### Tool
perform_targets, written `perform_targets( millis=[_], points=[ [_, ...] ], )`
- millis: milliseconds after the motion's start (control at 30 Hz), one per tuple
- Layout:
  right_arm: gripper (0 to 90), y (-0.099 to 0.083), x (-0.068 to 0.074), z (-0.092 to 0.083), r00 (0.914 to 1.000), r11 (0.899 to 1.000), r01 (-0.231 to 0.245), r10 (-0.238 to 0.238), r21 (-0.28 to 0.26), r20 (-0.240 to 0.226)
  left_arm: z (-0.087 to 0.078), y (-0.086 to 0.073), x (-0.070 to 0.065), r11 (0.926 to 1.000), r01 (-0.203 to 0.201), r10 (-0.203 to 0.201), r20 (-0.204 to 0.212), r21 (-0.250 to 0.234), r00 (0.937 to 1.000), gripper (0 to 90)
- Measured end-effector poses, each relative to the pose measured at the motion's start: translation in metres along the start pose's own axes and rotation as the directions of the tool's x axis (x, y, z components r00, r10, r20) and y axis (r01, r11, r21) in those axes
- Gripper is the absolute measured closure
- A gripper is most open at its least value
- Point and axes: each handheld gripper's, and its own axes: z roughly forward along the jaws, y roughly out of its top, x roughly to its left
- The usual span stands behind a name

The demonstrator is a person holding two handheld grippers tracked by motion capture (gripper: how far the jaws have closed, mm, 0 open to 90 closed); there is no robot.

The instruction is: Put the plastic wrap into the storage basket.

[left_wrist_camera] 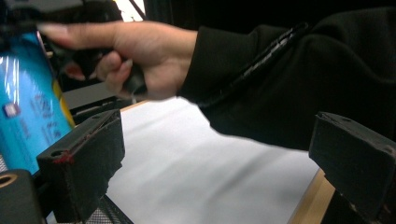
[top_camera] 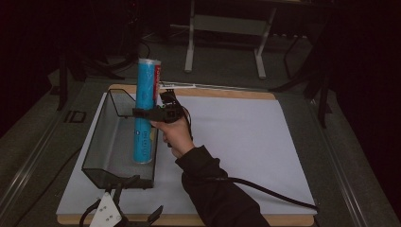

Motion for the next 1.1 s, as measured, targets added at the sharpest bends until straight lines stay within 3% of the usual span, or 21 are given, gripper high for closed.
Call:
perform_targets(
  millis=[33,167,300,433,500,700,867,1100],
  points=[
    [31.8,-0.003,-0.003,0.003,0.9999,1.0,-0.004,0.004,0.01,-0.015,0.0,0.0,0.0,1.0,-0.001,0.001,-0.001,-0.001,1.0,4.1],
    [31.8,-0.012,-0.003,0.011,0.9998,0.998,-0.018,0.017,0.062,0.004,0.0,0.0,0.0,1.0,-0.003,0.003,0.001,-0.001,1.0,4.1],
    [31.8,-0.023,-0.007,0.018,0.9961,0.991,-0.085,0.087,0.106,-0.011,0.0,0.0,-0.001,1.0,-0.004,0.004,-0.001,0.0,1.0,4.1],
    [31.8,-0.029,-0.006,0.022,0.9953,0.987,-0.092,0.087,0.134,0.042,0.0,0.0,-0.001,1.0,-0.006,0.006,-0.001,0.001,1.0,4.1],
    [31.8,-0.033,-0.008,0.024,0.9917,0.981,-0.117,0.107,0.155,0.071,0.001,0.0,-0.001,1.0,-0.007,0.007,-0.001,0.004,1.0,4.1],
    [31.7,-0.043,-0.014,0.032,0.9838,0.973,-0.163,0.149,0.163,0.1,0.001,0.0,-0.001,1.0,-0.009,0.009,-0.005,0.003,0.9999,4.1],
    [31.8,-0.049,-0.016,0.042,0.9799,0.975,-0.178,0.163,0.134,0.114,0.0,0.0,-0.001,1.0,-0.008,0.008,-0.01,-0.002,0.9999,4.2],
    [31.8,-0.051,-0.012,0.056,0.9699,0.978,-0.188,0.17,0.093,0.175,-0.002,0.0,-0.001,0.9999,-0.013,0.013,-0.01,-0.008,0.9999,4.2]
  ],
)
